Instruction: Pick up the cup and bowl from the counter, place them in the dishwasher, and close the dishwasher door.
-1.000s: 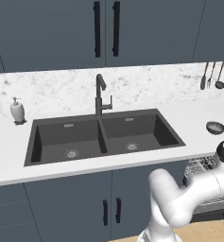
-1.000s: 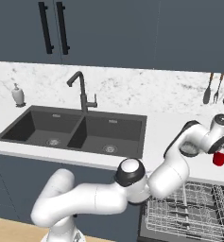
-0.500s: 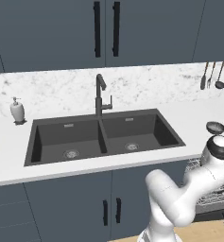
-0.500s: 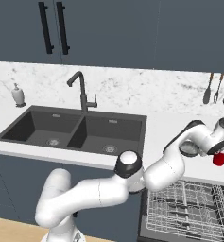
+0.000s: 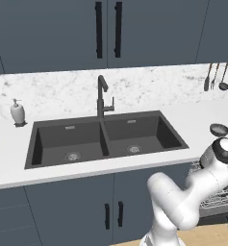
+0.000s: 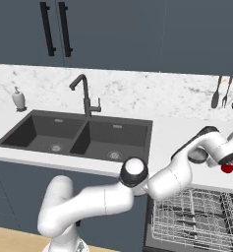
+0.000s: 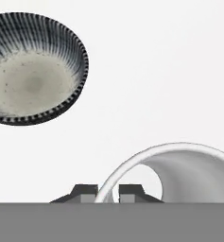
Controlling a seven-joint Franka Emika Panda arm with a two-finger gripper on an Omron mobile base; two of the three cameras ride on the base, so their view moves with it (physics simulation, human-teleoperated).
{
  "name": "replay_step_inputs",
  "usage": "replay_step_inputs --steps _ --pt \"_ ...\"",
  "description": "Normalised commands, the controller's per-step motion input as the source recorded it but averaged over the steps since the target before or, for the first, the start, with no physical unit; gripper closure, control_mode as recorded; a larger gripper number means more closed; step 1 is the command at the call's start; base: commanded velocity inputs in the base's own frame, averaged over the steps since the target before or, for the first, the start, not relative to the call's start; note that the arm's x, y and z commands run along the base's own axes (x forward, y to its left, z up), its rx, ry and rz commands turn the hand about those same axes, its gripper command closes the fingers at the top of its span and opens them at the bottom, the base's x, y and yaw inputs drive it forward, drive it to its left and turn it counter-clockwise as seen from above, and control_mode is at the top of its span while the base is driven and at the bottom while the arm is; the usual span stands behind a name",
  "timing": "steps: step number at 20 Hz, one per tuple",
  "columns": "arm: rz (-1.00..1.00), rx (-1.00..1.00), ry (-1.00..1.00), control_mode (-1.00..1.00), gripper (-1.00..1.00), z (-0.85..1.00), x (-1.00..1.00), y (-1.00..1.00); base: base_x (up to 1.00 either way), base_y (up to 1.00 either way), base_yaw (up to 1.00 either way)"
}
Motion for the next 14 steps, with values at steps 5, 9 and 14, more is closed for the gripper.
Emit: replay_step_inputs --steps 5,9,14 --pt "0.00 0.25 -0.24 -1.00 1.00 -0.92 0.18 0.65 0.00 0.00 0.00" --pt "0.00 0.30 -0.49 -1.00 1.00 -0.18 0.00 0.39 0.00 0.00 0.00" --pt "0.00 0.37 -0.63 -1.00 1.00 0.04 -0.08 0.95 0.00 0.00 0.00"
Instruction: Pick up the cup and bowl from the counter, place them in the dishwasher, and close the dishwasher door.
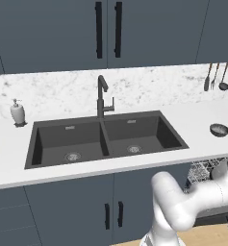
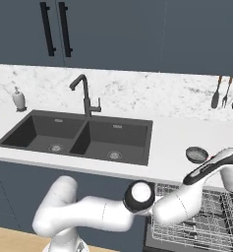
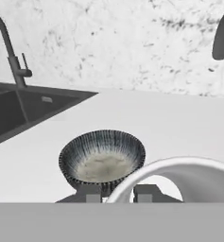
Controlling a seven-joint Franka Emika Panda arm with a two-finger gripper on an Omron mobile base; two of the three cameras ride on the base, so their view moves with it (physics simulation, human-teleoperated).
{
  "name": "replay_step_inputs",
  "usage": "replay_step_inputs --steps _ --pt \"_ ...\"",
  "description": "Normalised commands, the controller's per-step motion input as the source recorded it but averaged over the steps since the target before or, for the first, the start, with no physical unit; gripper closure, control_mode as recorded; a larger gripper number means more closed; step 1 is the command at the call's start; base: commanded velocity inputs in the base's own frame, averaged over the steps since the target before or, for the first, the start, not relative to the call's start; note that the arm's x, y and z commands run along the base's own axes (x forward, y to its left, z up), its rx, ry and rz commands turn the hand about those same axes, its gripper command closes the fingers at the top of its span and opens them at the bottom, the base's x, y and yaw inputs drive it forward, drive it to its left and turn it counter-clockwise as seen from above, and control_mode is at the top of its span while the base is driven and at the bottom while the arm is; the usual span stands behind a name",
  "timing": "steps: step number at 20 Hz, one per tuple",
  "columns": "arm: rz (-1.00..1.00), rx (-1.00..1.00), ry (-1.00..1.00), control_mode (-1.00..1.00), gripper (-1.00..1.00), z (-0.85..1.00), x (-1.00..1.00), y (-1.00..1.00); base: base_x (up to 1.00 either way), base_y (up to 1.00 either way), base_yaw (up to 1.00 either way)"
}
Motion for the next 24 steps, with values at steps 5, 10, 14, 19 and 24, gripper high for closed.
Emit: replay_step_inputs --steps 5,10,14,19,24 --pt "-0.01 0.42 -0.65 -1.00 1.00 0.49 -0.09 0.90 0.00 0.00 0.00" --pt "0.00 0.35 -0.29 -1.00 1.00 0.33 -0.13 0.87 0.00 0.00 0.00" --pt "0.00 0.04 0.12 -1.00 1.00 0.56 -0.04 1.00 0.00 0.00 0.00" --pt "-0.15 -0.43 0.58 -1.00 1.00 0.56 -0.01 1.00 0.00 0.00 0.00" --pt "-0.25 -0.57 0.63 -1.00 1.00 -0.11 -0.16 0.87 0.00 0.00 0.00"
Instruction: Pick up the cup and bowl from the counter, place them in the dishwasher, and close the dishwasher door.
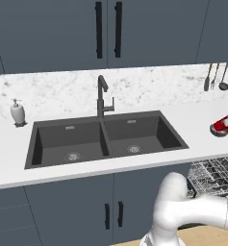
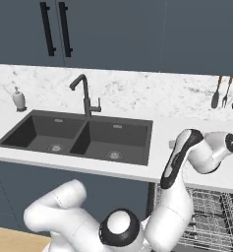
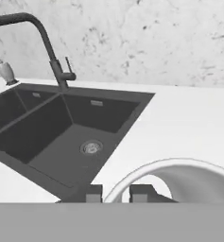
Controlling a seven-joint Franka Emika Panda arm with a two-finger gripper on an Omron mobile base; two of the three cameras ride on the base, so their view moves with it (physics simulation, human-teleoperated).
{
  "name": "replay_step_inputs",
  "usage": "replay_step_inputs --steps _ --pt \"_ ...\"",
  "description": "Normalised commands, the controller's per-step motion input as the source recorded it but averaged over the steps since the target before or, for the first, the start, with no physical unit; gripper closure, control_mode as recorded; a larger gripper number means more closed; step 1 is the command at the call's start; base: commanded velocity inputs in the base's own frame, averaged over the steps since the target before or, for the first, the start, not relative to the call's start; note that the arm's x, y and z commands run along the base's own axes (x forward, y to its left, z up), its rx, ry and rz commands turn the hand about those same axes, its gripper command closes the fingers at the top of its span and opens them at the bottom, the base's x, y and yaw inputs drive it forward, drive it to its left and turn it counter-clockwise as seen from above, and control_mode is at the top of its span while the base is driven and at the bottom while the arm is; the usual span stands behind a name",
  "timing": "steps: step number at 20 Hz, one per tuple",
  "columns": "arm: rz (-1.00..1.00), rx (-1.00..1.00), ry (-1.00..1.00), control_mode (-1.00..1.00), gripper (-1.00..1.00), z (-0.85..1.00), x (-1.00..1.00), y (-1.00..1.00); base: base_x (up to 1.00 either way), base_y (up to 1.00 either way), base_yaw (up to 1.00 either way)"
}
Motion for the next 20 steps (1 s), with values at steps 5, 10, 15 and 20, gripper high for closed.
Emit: replay_step_inputs --steps 5,10,15,20 --pt "-0.23 -0.39 0.73 -1.00 1.00 -0.10 -0.59 0.05 0.00 0.00 0.00" --pt "-0.21 -0.35 0.63 -1.00 1.00 -0.06 -0.75 -0.18 0.00 0.00 0.00" --pt "-0.19 -0.31 0.40 -1.00 1.00 -0.17 -0.71 -0.24 0.00 0.00 0.00" --pt "-0.05 0.06 0.06 -1.00 1.00 -0.43 -0.68 -0.37 0.00 0.00 0.00"
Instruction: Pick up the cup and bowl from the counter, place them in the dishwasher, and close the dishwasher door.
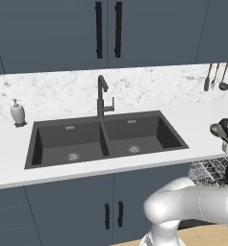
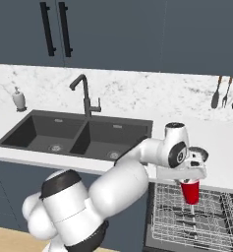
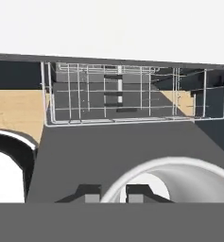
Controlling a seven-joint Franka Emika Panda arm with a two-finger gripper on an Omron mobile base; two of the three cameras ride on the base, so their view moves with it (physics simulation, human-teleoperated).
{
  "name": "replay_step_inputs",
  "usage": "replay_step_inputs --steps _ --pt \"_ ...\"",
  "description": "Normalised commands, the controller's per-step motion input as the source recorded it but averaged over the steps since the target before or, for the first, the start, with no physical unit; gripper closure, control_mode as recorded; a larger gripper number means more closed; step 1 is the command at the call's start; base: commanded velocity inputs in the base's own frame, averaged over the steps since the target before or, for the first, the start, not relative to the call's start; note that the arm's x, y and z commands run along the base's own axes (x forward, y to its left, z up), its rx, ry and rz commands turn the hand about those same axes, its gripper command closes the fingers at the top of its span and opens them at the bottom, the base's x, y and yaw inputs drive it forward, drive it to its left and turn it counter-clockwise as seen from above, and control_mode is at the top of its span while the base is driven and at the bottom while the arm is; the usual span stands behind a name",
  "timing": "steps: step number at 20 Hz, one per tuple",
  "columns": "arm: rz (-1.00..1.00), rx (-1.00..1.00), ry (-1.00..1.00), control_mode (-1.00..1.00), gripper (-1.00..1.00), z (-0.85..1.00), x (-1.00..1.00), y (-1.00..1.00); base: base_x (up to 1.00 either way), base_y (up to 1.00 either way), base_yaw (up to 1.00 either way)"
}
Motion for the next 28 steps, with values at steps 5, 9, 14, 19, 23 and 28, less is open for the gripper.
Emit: replay_step_inputs --steps 5,9,14,19,23,28 --pt "0.01 0.37 -0.14 -1.00 1.00 -0.21 -0.21 -0.20 0.00 0.00 0.00" --pt "0.06 0.20 -0.09 -1.00 1.00 -0.12 0.00 -0.08 0.00 0.00 0.00" --pt "0.07 0.23 -0.09 -1.00 1.00 -0.51 0.00 -0.08 0.00 0.00 0.00" --pt "0.09 0.33 -0.23 -1.00 1.00 -0.56 0.00 -0.12 0.00 0.00 0.00" --pt "0.07 0.17 -0.23 -1.00 1.00 -0.31 0.21 0.00 0.00 0.00 0.00" --pt "0.07 0.12 -0.23 -1.00 1.00 -0.41 0.21 0.00 0.00 0.00 0.00"
